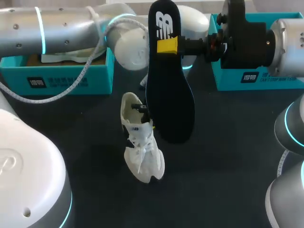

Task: Take the shoe out of the shoebox, open the shoe tongue, remove and reinsert the insole, then place the shoe into the shoebox

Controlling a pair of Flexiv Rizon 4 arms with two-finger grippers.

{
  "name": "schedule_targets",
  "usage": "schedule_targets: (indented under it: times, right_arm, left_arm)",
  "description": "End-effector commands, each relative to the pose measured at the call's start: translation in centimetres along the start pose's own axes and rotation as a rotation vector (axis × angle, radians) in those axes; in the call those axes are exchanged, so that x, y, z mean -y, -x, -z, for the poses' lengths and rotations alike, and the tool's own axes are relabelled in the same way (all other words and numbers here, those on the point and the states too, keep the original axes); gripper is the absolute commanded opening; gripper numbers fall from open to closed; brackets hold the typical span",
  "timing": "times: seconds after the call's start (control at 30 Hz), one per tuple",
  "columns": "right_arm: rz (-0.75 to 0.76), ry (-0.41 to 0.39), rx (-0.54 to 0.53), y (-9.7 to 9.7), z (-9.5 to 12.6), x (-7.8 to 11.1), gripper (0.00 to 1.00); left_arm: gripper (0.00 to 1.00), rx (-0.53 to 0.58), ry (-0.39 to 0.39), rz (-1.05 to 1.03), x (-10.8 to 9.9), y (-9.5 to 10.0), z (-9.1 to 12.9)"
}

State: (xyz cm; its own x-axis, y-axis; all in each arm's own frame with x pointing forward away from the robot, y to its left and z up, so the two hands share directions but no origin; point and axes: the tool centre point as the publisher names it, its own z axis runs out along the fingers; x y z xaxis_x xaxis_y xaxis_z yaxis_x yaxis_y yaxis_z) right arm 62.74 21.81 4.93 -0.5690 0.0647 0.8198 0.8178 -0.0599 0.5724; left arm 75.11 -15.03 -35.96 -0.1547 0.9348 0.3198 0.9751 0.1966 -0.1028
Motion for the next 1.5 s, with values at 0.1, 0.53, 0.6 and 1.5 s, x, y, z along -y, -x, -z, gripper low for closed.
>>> schedule_targets:
  times: [0.1,0.53,0.6,1.5]
  right_arm:
    - [-0.002,0.0,0.003,0.0,-0.6,-0.1,0.0]
    - [-0.002,0.0,0.003,0.0,-0.6,-0.1,0.0]
    - [-0.002,0.0,0.003,0.0,-0.6,-0.1,0.0]
    - [-0.002,0.0,0.003,0.0,-0.6,-0.1,0.0]
  left_arm:
    - [0.0,-0.02,-0.016,-0.054,0.6,1.1,-0.7]
    - [0.0,-0.053,0.055,-0.134,1.6,1.9,-2.6]
    - [0.0,-0.067,0.055,-0.126,1.7,2.1,-2.9]
    - [1.0,0.474,-0.044,-0.091,-2.3,-0.4,7.6]
